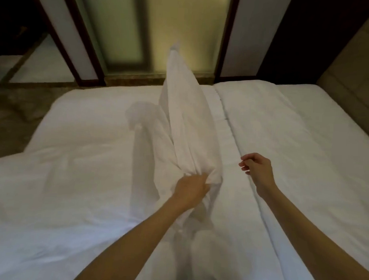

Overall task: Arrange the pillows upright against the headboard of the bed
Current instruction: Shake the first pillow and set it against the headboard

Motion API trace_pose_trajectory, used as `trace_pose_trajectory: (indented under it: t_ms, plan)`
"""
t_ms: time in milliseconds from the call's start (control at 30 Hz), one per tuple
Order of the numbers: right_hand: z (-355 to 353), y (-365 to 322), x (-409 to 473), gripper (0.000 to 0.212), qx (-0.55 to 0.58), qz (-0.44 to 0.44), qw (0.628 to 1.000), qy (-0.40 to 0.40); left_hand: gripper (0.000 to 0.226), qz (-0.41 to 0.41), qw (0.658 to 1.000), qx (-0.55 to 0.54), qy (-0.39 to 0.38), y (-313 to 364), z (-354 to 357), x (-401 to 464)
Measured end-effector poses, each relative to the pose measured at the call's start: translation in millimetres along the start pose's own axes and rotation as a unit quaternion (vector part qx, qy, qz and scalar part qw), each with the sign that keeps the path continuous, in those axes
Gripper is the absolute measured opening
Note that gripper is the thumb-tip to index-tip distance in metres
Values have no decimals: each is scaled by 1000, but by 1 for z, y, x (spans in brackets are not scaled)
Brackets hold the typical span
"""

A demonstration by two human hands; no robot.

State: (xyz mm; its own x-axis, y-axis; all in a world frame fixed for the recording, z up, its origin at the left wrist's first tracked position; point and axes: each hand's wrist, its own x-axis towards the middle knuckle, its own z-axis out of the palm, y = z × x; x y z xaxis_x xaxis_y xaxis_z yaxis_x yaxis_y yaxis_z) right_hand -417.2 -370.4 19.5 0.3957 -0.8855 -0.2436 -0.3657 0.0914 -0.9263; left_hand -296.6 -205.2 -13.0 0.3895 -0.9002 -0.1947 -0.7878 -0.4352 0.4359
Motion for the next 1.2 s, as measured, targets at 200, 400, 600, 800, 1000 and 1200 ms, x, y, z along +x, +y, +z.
trace_pose_trajectory:
  t_ms: [200,400,600,800,1000,1200]
  plan:
    - [-119,52,19,27,-2,43,999,1,25,-61,997,-6,46,106,57,31]
    - [-208,92,37,26,-10,75,997,-10,21,-56,994,-96,11,192,102,57]
    - [-246,109,54,27,0,89,996,-7,22,-3,952,-292,96,225,117,64]
    - [-234,110,74,24,-4,88,996,-16,21,-112,896,-370,219,187,113,73]
    - [-179,96,109,17,-67,56,995,-50,21,-237,862,-353,276,106,84,99]
    - [-120,77,163,61,-171,46,982,-60,27,-309,883,-289,204,32,59,153]
